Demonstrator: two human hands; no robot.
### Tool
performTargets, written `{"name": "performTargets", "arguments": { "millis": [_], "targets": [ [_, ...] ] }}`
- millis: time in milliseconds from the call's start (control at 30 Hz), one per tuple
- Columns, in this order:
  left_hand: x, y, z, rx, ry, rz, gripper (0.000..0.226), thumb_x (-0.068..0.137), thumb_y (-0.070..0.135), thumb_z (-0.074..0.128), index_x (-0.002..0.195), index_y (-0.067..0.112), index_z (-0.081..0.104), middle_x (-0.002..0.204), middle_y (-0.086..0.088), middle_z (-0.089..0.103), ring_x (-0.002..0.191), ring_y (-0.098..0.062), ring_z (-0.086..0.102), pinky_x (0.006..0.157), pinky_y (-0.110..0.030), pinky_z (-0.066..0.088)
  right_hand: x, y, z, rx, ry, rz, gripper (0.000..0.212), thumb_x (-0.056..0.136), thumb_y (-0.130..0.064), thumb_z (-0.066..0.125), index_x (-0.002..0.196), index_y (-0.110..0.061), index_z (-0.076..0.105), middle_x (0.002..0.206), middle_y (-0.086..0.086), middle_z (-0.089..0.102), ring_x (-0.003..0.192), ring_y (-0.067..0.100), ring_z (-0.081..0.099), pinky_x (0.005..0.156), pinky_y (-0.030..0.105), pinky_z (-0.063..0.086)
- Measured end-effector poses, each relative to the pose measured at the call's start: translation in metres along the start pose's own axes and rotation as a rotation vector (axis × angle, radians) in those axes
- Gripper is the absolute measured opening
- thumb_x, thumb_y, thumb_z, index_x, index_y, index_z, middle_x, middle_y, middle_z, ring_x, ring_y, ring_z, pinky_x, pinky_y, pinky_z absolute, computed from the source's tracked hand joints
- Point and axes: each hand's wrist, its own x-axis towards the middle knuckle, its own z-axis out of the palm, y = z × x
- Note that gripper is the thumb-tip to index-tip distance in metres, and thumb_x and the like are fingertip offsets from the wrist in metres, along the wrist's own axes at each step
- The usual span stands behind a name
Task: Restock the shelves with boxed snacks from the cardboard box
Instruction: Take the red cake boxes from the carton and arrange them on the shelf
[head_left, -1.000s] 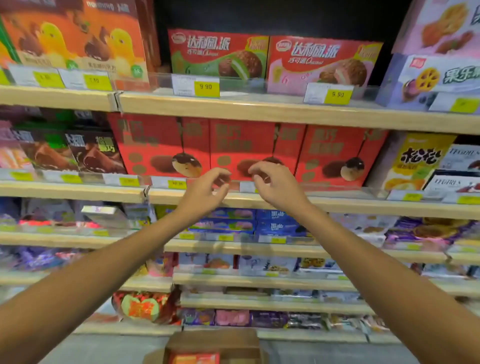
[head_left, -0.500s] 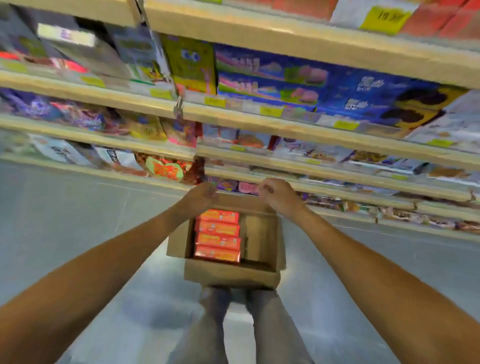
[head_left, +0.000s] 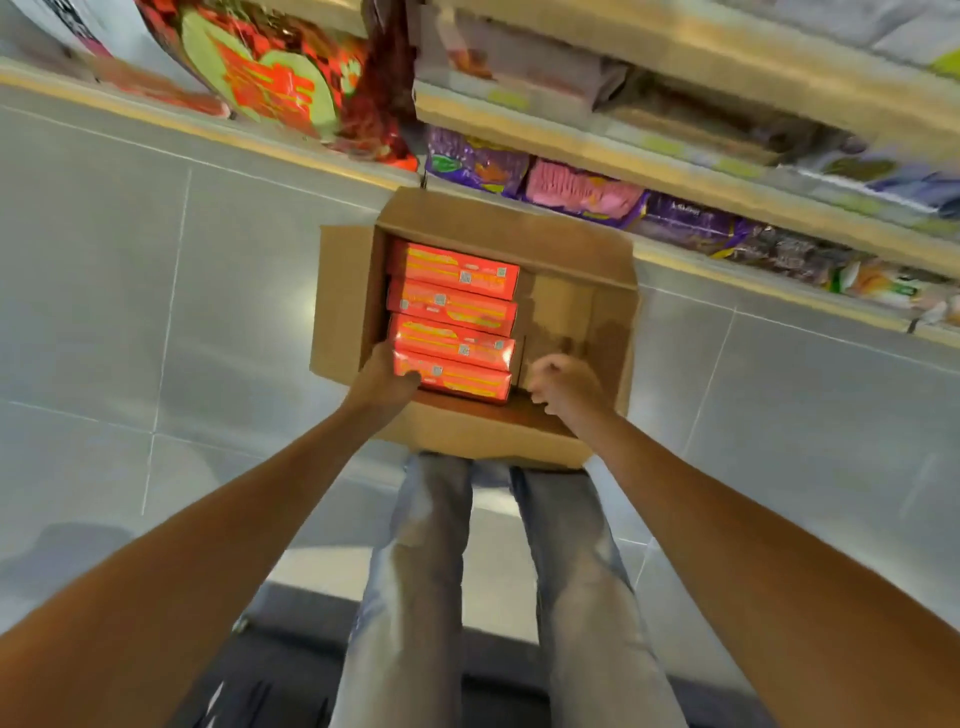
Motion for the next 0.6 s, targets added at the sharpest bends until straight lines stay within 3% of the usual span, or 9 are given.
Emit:
{"name": "performTargets", "arguments": {
  "millis": [100,233,300,400,467,500,600],
  "targets": [
    [0.05,-0.035,0.022,0.027,0.127,-0.095,0.024,0.091,0.0,0.049,0.106,0.017,0.045,0.099,0.0,0.049,0.091,-0.017,0.048,0.071,-0.021,0.034,0.062,0.023,0.033,0.01,-0.021,0.074,0.022,0.09,-0.013,0.039,0.091,-0.003,0.058,0.104,0.023,0.063,0.099,0.038,0.06,0.088,0.046,0.049],
    [0.116,-0.08,0.041,0.051,0.187,-0.265,0.017,0.087,0.001,0.048,0.101,0.01,0.044,0.096,-0.009,0.054,0.093,-0.028,0.054,0.063,-0.025,0.036,0.124,0.043,0.071,0.032,0.002,0.175,0.022,0.095,-0.015,0.039,0.075,-0.018,0.046,0.09,0.011,0.06,0.081,0.023,0.058,0.073,0.035,0.05],
    [0.15,-0.105,0.049,0.079,0.215,-0.336,0.014,0.087,0.005,0.05,0.1,0.007,0.045,0.102,-0.012,0.057,0.1,-0.031,0.054,0.073,-0.031,0.042,0.154,0.056,0.086,0.009,0.015,0.18,0.029,0.096,-0.013,0.04,0.069,-0.024,0.039,0.074,-0.001,0.05,0.065,0.011,0.047,0.056,0.025,0.038],
    [0.192,-0.135,0.061,0.112,0.238,-0.525,0.049,0.087,0.014,0.053,0.13,0.0,0.036,0.135,-0.019,0.044,0.125,-0.036,0.045,0.104,-0.041,0.038,0.188,0.078,0.106,-0.022,0.021,0.235,0.028,0.096,-0.016,0.045,0.07,-0.02,0.039,0.07,-0.003,0.044,0.059,0.008,0.041,0.048,0.022,0.032],
    [0.21,-0.149,0.068,0.121,0.218,-0.642,0.06,0.087,0.015,0.055,0.138,-0.002,0.027,0.144,-0.02,0.035,0.133,-0.036,0.037,0.11,-0.04,0.031,0.205,0.089,0.12,0.016,0.039,0.275,0.009,0.094,-0.021,0.05,0.09,-0.013,0.047,0.083,-0.001,0.051,0.063,0.011,0.046,0.047,0.023,0.034],
    [0.218,-0.154,0.07,0.097,0.18,-0.674,0.063,0.088,0.015,0.056,0.141,-0.003,0.025,0.146,-0.02,0.033,0.135,-0.035,0.034,0.112,-0.039,0.029,0.215,0.094,0.128,0.031,0.048,0.276,0.016,0.093,-0.026,0.052,0.101,-0.013,0.049,0.09,0.0,0.053,0.066,0.012,0.048,0.046,0.023,0.034],
    [0.231,-0.174,0.076,0.023,0.082,-0.693,0.065,0.087,0.014,0.059,0.142,-0.004,0.028,0.146,-0.021,0.036,0.134,-0.036,0.037,0.111,-0.042,0.033,0.233,0.104,0.141,0.02,-0.016,0.244,0.013,0.094,-0.031,0.052,0.09,-0.018,0.052,0.086,0.002,0.054,0.071,0.019,0.052,0.059,0.025,0.037]
  ]
}}
